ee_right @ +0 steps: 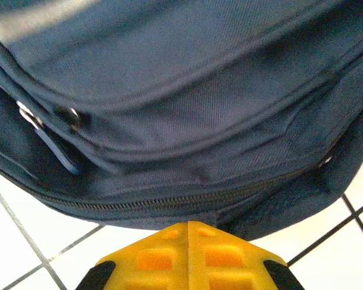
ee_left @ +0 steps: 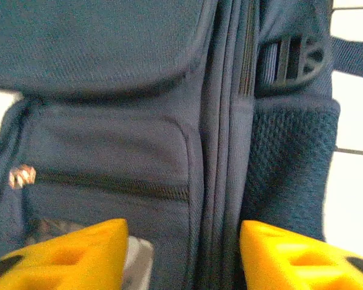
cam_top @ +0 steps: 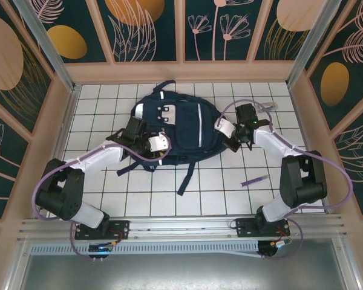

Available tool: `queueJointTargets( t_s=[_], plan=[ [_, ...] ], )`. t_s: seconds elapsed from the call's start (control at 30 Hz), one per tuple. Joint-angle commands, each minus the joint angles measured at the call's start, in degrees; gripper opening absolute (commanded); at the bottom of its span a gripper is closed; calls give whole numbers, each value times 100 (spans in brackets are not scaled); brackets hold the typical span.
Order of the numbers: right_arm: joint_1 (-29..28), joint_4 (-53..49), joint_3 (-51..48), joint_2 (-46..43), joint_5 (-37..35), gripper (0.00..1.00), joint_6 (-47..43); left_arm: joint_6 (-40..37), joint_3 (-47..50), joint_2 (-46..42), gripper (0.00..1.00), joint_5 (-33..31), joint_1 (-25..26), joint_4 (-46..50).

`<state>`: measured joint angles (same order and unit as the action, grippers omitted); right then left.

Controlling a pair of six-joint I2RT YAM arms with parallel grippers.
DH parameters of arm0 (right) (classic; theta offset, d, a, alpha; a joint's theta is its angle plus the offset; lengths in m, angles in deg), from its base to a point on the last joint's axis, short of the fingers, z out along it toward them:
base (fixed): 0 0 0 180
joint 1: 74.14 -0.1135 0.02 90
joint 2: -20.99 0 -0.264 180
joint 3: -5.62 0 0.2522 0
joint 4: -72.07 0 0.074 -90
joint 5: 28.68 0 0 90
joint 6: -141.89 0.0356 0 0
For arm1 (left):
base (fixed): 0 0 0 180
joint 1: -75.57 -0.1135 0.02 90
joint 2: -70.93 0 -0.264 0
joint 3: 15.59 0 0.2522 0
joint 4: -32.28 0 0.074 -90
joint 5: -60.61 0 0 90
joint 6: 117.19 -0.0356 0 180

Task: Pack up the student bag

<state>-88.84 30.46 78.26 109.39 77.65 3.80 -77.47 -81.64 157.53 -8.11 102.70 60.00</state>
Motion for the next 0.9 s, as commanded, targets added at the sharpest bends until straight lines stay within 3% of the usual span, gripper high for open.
queueJointTargets(
  t_s=[0.0, 0.03, 0.1, 0.27, 0.33, 0.47, 0.57, 0.67, 0.73, 0.77, 0.87],
  plan=[
    [229, 163, 220, -224, 1090, 12, 1074, -217, -649, 77, 60, 962, 231, 335],
    [338, 236, 253, -195, 1323, 23, 1364, -198, -712, 90, 62, 1017, 340, 245],
    [462, 598, 342, -107, 1481, 31, 2402, -84, -756, 207, 64, 972, 645, -144],
    [527, 2122, -126, -483, 328, 44, 5521, 83, -1151, 997, 62, 372, 1078, -413],
    [608, 2342, -336, -702, -59, 44, 6103, 64, -1406, 1400, 61, 170, 1181, -160],
    [772, 2799, -788, -1212, -553, 46, 6320, 116, -1462, 1735, 60, -104, 1301, -116],
    [943, 2948, -939, -1457, -534, 46, 6307, 362, -1359, 1854, 54, -544, 1342, -395],
    [978, 3003, -969, -1497, -98, 46, 6056, 637, -1387, 2004, 32, -1020, 1345, -604],
    [980, 2997, -965, -1475, 212, 46, 5811, 727, -1509, 2081, 7, -1190, 1342, -570],
    [980, 3011, -959, -1467, 333, 46, 5726, 736, -1582, 2078, 0, -1188, 1344, -504],
    [978, 2911, -828, -1395, 792, 46, 5476, 902, -1573, 1775, 0, -990, 1345, -589]
  ],
)
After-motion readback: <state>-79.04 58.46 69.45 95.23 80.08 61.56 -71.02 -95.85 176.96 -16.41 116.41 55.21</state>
